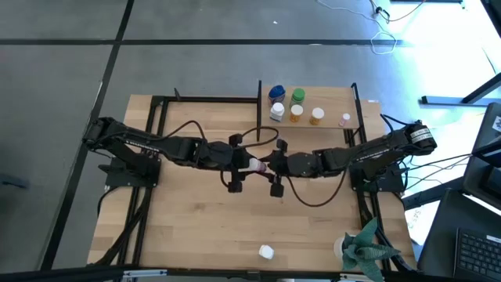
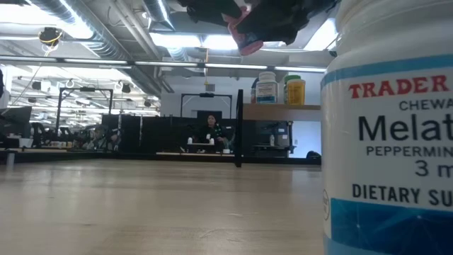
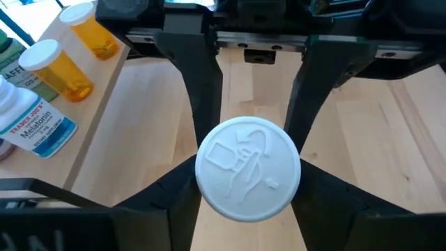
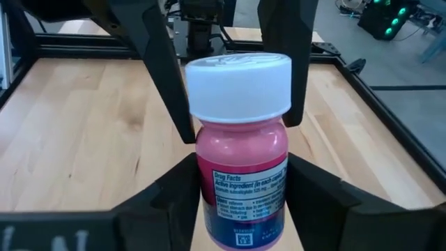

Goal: Pick and place medicine bottles onto shelf by color
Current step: Put the pink medicine bottle on the shelf

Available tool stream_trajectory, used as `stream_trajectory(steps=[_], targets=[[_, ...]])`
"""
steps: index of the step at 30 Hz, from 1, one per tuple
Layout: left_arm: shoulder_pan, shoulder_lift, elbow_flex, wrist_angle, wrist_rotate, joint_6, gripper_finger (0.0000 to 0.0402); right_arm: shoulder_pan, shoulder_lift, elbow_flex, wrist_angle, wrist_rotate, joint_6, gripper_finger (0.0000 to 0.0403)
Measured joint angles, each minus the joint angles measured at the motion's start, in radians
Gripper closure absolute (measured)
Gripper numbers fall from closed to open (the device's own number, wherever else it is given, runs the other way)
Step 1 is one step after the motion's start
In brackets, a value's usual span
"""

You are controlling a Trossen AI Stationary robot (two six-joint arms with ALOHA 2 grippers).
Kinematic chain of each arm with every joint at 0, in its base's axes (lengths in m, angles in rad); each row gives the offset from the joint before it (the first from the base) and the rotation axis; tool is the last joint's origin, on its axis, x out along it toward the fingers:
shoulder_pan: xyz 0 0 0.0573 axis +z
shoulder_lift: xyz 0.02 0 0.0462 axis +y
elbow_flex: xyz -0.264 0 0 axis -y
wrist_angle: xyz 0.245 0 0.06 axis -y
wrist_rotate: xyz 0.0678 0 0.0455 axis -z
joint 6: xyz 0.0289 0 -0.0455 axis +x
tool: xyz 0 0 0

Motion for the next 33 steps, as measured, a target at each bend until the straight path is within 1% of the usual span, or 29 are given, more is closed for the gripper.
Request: stream_trajectory(steps=[3, 8, 18, 24, 27, 30, 33], targets=[[0.0, 0.0, 0.0, 0.0, 0.0, -0.001, 0.0207, -0.007, 0.0, 0.0, 0.0, -0.023, 0.001, 0.022], [0.0, -0.002, 0.0, 0.001, 0.0, 0.011, 0.0207, -0.011, 0.0, 0.0, -0.007, -0.024, 0.003, 0.022], [-0.009, -0.043, 0.003, 0.004, 0.003, 0.025, 0.0208, -0.011, -0.001, 0.0, -0.03, -0.023, 0.001, 0.0219], [-0.027, -0.061, 0.002, -0.012, 0.01, 0.025, 0.0208, -0.013, 0.0, -0.002, -0.043, 0.068, 0.002, 0.0218], [-0.037, -0.074, 0.002, -0.007, 0.006, 0.03, 0.0208, -0.013, -0.02, -0.002, -0.06, 0.104, -0.003, 0.0218], [-0.048, -0.091, 0.002, -0.024, 0.006, 0.026, 0.0208, -0.012, -0.064, -0.002, -0.074, 0.147, -0.022, 0.0218], [-0.057, -0.104, 0.001, -0.038, 0.006, 0.025, 0.0208, -0.013, -0.135, -0.002, -0.11, 0.195, -0.035, 0.0218]])
